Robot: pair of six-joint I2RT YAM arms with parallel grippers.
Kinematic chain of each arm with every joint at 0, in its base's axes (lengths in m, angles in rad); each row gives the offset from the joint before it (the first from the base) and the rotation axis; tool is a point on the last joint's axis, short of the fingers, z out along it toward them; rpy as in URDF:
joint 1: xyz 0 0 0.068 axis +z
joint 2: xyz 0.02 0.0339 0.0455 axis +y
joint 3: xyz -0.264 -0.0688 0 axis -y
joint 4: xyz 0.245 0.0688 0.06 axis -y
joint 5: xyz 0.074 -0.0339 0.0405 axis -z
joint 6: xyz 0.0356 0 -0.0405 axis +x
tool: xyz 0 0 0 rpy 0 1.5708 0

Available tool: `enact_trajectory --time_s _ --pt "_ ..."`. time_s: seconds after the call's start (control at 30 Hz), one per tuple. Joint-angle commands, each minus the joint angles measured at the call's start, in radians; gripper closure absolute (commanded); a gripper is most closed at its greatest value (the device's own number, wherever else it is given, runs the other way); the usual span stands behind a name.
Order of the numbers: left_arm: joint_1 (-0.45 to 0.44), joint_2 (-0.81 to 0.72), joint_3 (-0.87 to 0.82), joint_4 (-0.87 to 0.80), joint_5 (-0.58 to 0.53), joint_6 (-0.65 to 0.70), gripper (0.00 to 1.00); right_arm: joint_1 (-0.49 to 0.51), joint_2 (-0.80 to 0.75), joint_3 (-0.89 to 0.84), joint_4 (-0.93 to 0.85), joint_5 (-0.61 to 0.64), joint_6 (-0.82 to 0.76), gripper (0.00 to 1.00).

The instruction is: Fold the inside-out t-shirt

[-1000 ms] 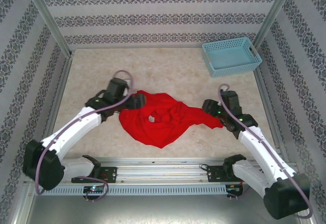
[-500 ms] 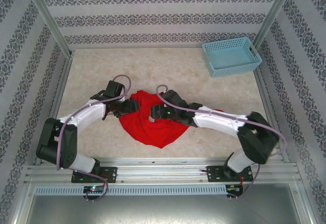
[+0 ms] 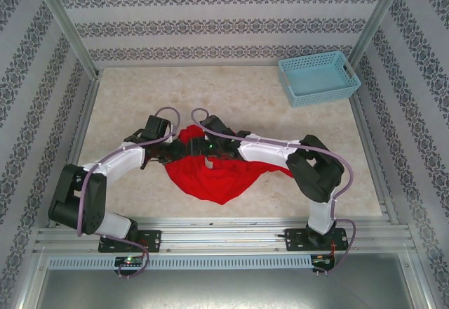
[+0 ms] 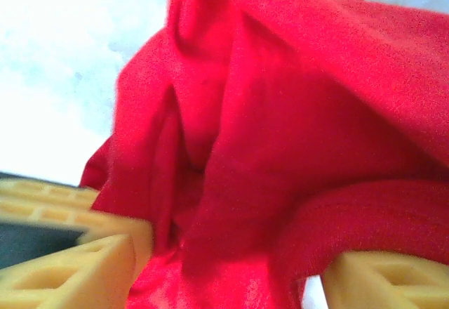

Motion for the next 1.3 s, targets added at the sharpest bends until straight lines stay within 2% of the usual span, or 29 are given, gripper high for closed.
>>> enact_trajectory --time_s 0.0,0.17,0.27,0.33,0.53,0.77,0.9,0.97,1.03,1.07,1.17,1.27 --pt "-0.007 -0.088 -0.036 0.06 0.032 -0.003 0.88 0.009 0.031 0.036 -0.043 0.018 -0.013 0.44" --pt "-0.006 -0.178 -0.066 0.036 -0.004 0.013 0.93 0.009 -0.03 0.008 -0.078 0.099 -0.059 0.84" --pt "-0.005 -0.219 -0.085 0.02 -0.049 0.019 0.95 0.0 -0.124 -0.047 -0.089 0.15 -0.093 1.0" --pt "-0.004 -0.237 -0.102 0.027 -0.084 0.026 0.95 -0.012 -0.203 -0.111 -0.06 0.156 -0.118 1.0" --pt "0.009 -0.266 -0.13 0.045 -0.143 0.011 1.0 -0.104 -0.461 -0.372 0.051 0.018 -0.126 1.0" --pt "0.004 -0.211 -0.147 0.138 -0.031 0.044 1.0 -0.146 -0.691 -0.554 -0.067 0.172 -0.09 1.0" --pt "-0.036 -0.19 -0.133 0.112 -0.047 0.074 1.0 -0.229 -0.768 -0.657 -0.077 0.193 -0.016 1.0" --pt "-0.07 -0.185 -0.101 0.052 -0.137 0.096 0.96 -0.253 -0.783 -0.677 -0.092 0.211 -0.005 1.0" --pt "-0.111 -0.169 -0.045 -0.054 -0.279 0.117 0.78 -0.253 -0.782 -0.684 -0.055 0.184 -0.028 1.0" --pt "-0.134 -0.158 -0.006 -0.113 -0.339 0.125 0.73 -0.245 -0.779 -0.677 -0.035 0.162 -0.036 1.0" --pt "-0.235 -0.177 0.082 -0.229 -0.497 0.121 0.66 -0.179 -0.751 -0.611 -0.009 0.151 -0.075 1.0" --pt "-0.34 -0.217 0.119 -0.254 -0.557 0.118 0.6 -0.107 -0.715 -0.53 -0.009 0.16 -0.121 1.0"
